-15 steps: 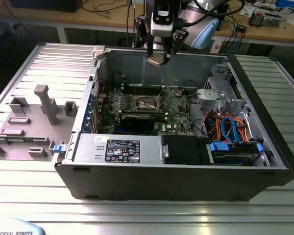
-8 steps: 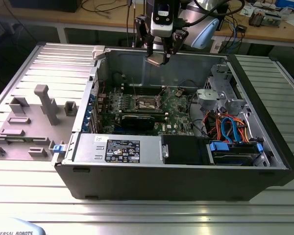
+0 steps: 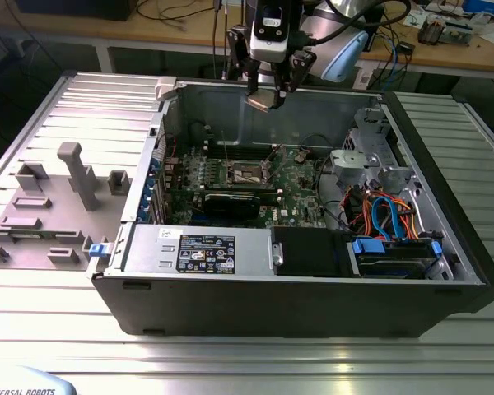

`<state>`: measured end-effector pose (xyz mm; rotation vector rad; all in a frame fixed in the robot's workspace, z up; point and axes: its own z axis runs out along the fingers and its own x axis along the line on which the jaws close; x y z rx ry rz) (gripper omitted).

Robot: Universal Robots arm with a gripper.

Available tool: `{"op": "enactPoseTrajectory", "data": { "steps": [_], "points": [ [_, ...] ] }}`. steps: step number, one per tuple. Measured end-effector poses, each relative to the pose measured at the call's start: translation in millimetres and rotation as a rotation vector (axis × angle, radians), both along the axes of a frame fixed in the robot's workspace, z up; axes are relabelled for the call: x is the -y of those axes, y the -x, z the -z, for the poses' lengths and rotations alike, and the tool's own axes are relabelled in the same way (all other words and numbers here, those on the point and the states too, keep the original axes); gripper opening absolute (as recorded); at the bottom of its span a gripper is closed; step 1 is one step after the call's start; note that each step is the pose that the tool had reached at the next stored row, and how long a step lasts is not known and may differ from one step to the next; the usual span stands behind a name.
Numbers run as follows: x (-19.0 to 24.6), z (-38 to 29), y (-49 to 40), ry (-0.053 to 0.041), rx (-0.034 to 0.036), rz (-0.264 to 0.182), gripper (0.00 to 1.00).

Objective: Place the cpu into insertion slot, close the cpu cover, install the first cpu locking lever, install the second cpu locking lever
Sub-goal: 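Place the cpu into insertion slot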

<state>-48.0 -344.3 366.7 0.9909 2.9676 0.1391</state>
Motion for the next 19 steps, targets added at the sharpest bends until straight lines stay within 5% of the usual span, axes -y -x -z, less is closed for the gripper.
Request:
{"op": "enactPoseTrajectory", "data": {
  "steps": [5, 14, 19],
  "points": [
    [0.0, 0.2, 0.0, 0.0000, 0.0000, 0.062, 0.54],
    [0.0, 0.3, 0.1, 0.0000, 0.0001, 0.067, 0.54],
    [0.0, 0.6, 0.2, 0.0000, 0.0001, 0.122, 0.54]
  ]
}}
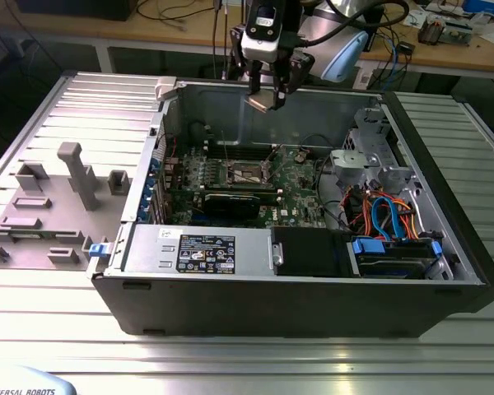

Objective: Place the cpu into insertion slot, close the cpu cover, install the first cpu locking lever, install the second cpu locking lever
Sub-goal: 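Place the cpu into insertion slot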

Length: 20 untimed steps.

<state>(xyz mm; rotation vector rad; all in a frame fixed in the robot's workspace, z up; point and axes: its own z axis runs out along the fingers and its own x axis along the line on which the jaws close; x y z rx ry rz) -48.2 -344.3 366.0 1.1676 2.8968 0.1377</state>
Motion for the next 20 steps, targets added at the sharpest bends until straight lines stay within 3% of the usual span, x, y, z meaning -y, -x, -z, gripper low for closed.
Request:
{"op": "enactPoseTrajectory", "data": {
  "steps": [8, 20],
  "points": [
    [0.0, 1.0, 0.0, 0.0001, -0.0001, 0.123, 0.54],
    [0.0, 1.1, 0.0, 0.0000, -0.0001, 0.125, 0.54]
  ]
}}
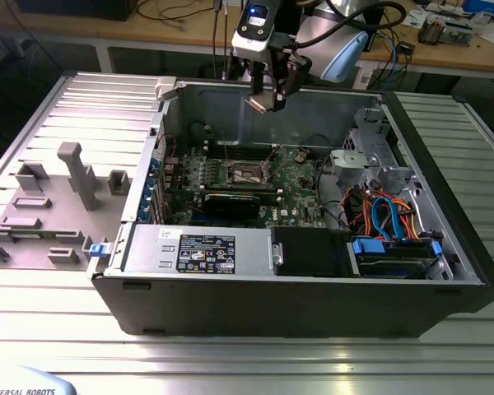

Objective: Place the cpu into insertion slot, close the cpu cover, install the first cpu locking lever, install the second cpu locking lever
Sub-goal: 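Place the cpu into insertion slot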

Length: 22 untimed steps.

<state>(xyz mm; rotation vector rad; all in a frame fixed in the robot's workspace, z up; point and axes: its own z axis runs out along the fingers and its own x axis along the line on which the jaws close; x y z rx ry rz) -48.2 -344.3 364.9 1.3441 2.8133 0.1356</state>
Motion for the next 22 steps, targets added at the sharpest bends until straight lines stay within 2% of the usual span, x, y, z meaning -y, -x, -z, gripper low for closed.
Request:
{"op": "enactPoseTrajectory", "data": {
  "steps": [7, 18, 22],
  "points": [
    [0.0, 0.1, 0.4, 0.0000, 0.0000, 0.021, 0.54],
    [0.0, 1.3, 0.6, 0.0000, 0.0000, 0.192, 0.54],
    [0.0, 1.3, 0.6, 0.0000, 0.0000, 0.201, 0.54]
  ]
}}
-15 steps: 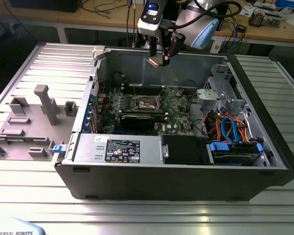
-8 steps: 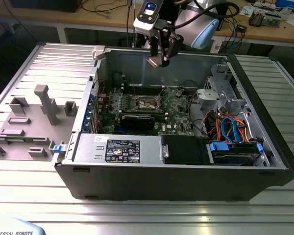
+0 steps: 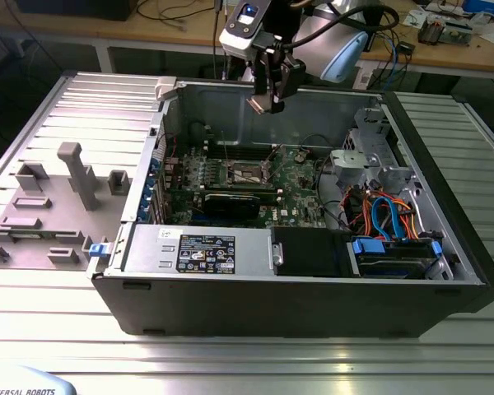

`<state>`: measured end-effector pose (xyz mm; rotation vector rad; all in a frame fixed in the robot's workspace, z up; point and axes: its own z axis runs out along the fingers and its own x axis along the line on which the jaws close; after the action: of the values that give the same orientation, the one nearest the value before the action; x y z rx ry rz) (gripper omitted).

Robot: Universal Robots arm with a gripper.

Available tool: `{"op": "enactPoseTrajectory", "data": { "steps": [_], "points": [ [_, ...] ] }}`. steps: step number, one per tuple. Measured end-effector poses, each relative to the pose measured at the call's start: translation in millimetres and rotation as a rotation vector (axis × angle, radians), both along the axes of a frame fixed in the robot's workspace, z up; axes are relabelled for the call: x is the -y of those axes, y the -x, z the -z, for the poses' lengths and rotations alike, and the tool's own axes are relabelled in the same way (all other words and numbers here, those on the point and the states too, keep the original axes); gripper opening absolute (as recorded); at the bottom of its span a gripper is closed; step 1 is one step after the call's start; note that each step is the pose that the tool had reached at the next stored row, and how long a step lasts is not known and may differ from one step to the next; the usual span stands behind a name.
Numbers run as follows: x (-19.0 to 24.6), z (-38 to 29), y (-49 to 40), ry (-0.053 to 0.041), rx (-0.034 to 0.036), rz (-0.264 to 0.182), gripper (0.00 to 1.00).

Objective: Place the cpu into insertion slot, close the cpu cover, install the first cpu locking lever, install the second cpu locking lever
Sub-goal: 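Place the cpu into insertion slot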

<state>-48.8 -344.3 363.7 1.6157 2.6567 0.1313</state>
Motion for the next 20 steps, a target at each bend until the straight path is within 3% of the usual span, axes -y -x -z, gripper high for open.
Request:
{"op": "enactPoseTrajectory", "data": {
  "steps": [13, 20],
  "points": [
    [0.0, 0.0, 0.3, 0.0000, 0.0000, 0.006, 0.54],
    [0.0, 0.3, 0.4, 0.0000, 0.0000, 0.101, 0.54]
  ]
}}
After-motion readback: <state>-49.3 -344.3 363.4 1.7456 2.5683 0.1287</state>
